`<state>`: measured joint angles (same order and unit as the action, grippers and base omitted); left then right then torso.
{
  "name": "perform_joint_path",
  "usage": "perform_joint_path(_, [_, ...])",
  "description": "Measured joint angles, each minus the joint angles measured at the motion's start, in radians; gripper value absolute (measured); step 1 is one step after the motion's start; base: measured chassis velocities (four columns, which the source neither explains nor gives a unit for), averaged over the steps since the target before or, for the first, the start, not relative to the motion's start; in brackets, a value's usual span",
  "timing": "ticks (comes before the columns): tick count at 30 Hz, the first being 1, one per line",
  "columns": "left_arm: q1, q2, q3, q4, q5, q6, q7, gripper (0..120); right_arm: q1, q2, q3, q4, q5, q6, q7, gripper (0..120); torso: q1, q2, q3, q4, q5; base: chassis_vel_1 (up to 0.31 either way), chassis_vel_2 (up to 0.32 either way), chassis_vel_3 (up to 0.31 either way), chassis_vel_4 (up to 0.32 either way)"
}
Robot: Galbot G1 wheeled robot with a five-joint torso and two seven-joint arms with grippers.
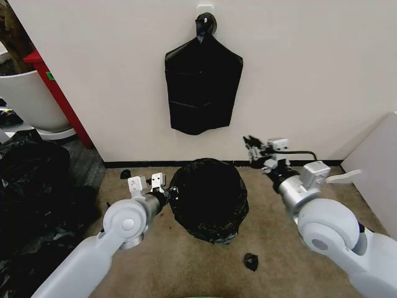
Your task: Place the garbage bag over the trash bin.
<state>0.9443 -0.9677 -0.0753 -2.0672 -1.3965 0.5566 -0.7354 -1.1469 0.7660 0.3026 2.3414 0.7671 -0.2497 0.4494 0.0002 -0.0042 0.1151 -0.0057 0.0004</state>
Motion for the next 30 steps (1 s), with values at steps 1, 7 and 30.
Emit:
perform_joint_path(1, [0.000, 0.000, 0.000, 0.000, 0.000, 0.000, 0.000, 1, 0.000, 0.000, 0.000, 0.000, 0.000, 0.000, 0.000, 31, 0.000, 0.000, 0.000, 0.0000, 0.0000, 0.000, 0.000, 0.000, 0.000])
perform_joint_path(7, [0.001, -0.010, 0.012, 0.017, 0.029, 0.003, 0.012, 1, -0.314, 0.204, 0.172, 0.036, -0.247, 0.104, -0.159, 56, 0.000, 0.000, 0.000, -0.0005, -0.0004, 0.000, 0.000, 0.000, 0.000])
perform_joint_path(30, [0.009, -0.048, 0.030, 0.055, 0.086, 0.025, 0.035, 1, -0.527, 0.459, 0.241, 0.009, -0.477, 0.288, -0.288, 100, 0.000, 0.000, 0.000, -0.0002, -0.0004, 0.000, 0.000, 0.000, 0.000])
